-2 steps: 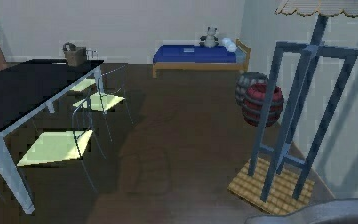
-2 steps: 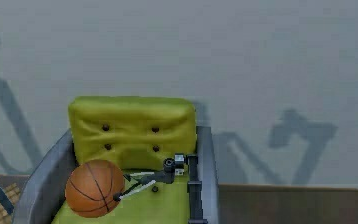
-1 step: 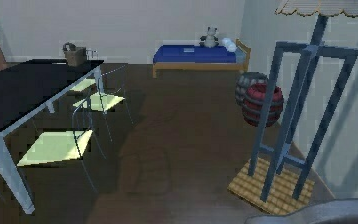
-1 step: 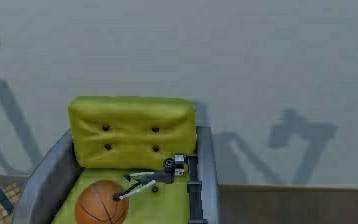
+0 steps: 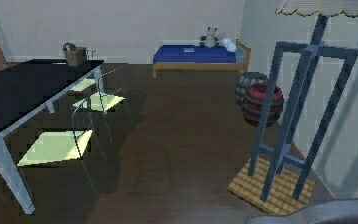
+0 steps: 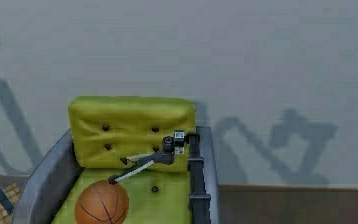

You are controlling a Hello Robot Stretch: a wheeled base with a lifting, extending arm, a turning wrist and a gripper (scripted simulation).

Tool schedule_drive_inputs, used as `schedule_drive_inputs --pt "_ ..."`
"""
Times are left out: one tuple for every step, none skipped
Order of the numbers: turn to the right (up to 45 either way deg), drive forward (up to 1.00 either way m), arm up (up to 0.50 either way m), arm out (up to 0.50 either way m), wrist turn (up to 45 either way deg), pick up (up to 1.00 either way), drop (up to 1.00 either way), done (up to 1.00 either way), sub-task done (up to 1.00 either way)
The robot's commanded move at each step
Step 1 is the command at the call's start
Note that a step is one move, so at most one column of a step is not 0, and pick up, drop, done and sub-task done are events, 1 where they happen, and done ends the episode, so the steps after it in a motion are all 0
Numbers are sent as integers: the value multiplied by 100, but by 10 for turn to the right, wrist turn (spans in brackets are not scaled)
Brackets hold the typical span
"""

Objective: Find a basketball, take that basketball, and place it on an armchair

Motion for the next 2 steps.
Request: schedule_drive_inputs --pt "0 0 0 -8 0 0 0 0 0" --pt "0 0 0 0 0 0 0 100 0"
